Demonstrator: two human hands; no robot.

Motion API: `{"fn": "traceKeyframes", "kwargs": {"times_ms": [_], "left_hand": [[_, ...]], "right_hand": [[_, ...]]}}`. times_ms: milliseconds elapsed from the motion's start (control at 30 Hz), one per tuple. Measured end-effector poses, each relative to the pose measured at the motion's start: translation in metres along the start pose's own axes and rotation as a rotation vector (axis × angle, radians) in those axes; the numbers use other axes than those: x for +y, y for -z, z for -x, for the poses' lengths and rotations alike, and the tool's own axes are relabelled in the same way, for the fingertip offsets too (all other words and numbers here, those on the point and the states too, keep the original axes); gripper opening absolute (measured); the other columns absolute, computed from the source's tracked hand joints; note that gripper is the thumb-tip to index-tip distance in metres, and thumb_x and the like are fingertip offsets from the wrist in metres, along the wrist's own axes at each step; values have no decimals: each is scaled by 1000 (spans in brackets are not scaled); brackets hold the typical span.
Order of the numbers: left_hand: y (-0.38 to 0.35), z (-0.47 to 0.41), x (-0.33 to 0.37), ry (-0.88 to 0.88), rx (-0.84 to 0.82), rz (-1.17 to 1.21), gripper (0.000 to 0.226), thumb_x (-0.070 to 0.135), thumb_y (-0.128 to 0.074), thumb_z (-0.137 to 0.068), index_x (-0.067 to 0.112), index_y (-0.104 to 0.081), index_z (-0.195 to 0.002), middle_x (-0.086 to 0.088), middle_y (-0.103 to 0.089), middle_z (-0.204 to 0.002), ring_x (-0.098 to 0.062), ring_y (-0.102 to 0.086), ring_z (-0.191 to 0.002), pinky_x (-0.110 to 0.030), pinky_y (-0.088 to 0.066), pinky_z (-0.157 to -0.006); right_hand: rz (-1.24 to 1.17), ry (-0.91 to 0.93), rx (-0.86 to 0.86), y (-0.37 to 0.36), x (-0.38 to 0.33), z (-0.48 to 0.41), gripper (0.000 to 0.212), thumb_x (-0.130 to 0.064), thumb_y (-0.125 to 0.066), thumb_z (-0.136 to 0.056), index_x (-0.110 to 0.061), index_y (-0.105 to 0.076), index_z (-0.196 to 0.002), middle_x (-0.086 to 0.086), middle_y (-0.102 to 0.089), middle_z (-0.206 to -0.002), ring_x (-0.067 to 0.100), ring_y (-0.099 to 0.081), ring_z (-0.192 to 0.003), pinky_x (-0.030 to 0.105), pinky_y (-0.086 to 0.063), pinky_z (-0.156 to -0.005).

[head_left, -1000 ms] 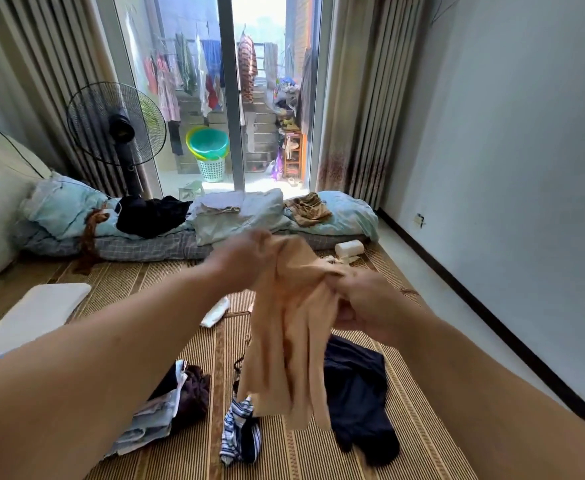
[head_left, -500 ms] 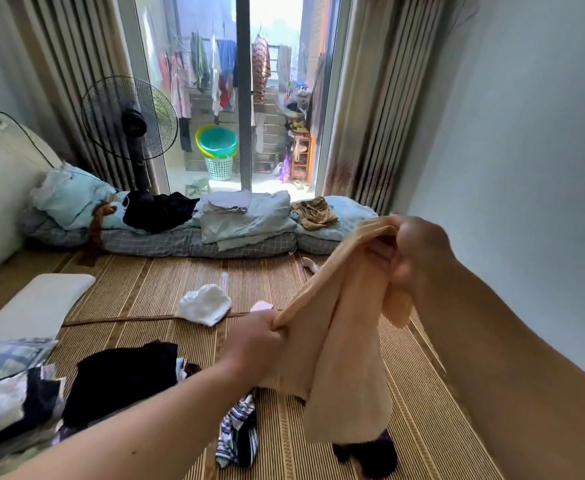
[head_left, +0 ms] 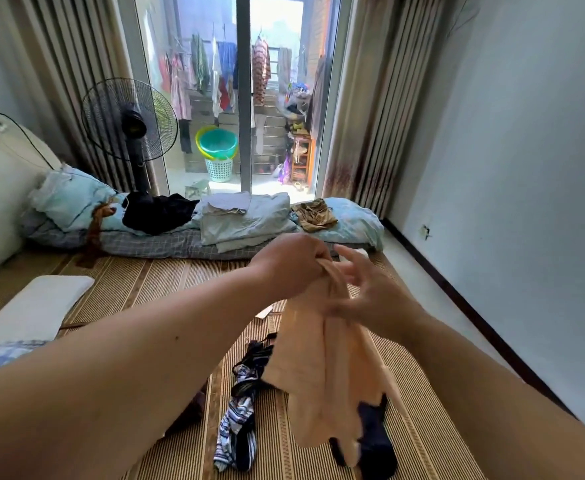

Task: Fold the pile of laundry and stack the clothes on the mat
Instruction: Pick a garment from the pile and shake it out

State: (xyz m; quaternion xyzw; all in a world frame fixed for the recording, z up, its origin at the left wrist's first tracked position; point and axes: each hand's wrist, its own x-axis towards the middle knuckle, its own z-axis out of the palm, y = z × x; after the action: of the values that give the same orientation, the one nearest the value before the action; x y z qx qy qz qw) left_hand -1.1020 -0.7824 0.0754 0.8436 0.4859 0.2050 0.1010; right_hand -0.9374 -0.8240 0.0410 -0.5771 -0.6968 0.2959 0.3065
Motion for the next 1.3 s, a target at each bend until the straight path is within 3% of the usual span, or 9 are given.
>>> {"fn": "traceKeyframes", "kwargs": {"times_ms": [33,133,267,433,767,900,1033,1133,1300], "left_hand": [[1,-3,4,-10,-16,-21,10,27,-59,-89,25,-68,-92,6,-64,-87,-14,-59,-82,-17,-31,-50],[-3,0,4,43,113,259,11,28,-70,-81,20,-67,-89,0,-66,-84,-17,-59,-79,-22,-40,-59],[-9,31,-22,119,-178,919,38,12,-79,-73,13,-60,-107,3,-71,-92,-11,-67,-86,-25,-54,-78],[-15,46,-49,171,-384,662,21,13,-80,-77,32,-73,-74,17,-73,-77,4,-68,-73,-9,-50,-66],[5,59,-86,283,-530,397,12,7,-70,-80,12,-73,-90,-9,-74,-96,-26,-70,-93,-42,-56,-89],[16,57,-92,329,-421,416,7,8,-68,-83,5,-73,-87,-10,-71,-83,-24,-66,-77,-39,-54,-82],[41,54,-103,356,-265,770,7,-1,-73,-76,1,-66,-78,-16,-56,-75,-22,-49,-62,-33,-41,-61],[53,44,-102,424,-124,1096,11,3,-70,-72,13,-69,-67,-6,-60,-68,-14,-57,-57,-25,-53,-55],[64,24,-89,619,107,1079,28,3,-75,-76,-2,-65,-102,-16,-61,-85,-27,-58,-75,-39,-55,-74]], "right_hand": [[44,20,-5,-7,-7,-6,69,-33,-85,-65,-33,-51,-126,-17,-62,-106,1,-58,-97,24,-47,-81],[69,116,150,-8,-19,-17,5,-20,-65,-74,-17,-65,-77,-5,-63,-70,11,-55,-66,28,-41,-61],[-426,143,61,14,-27,-15,9,-12,-67,-86,-7,-73,-82,7,-71,-75,14,-64,-69,30,-53,-63],[-847,98,-98,41,-46,-24,18,-18,-61,-74,-12,-72,-87,1,-74,-79,13,-70,-72,23,-57,-61],[-839,58,63,71,-44,-18,22,-19,-59,-76,-22,-80,-72,0,-75,-79,13,-72,-72,24,-57,-60],[-779,-67,124,82,-41,-11,18,-12,-55,-92,-12,-73,-96,4,-75,-90,15,-72,-79,25,-60,-68],[-611,-138,258,96,-25,-6,20,-15,-56,-95,-5,-66,-109,11,-70,-96,21,-66,-80,31,-54,-66],[-563,-166,314,91,-15,-9,18,-24,-54,-98,-16,-65,-110,10,-67,-99,23,-63,-81,35,-49,-67],[-627,-294,472,65,-8,-26,19,-28,-58,-95,-13,-66,-101,8,-64,-84,23,-59,-70,33,-47,-60]]}}
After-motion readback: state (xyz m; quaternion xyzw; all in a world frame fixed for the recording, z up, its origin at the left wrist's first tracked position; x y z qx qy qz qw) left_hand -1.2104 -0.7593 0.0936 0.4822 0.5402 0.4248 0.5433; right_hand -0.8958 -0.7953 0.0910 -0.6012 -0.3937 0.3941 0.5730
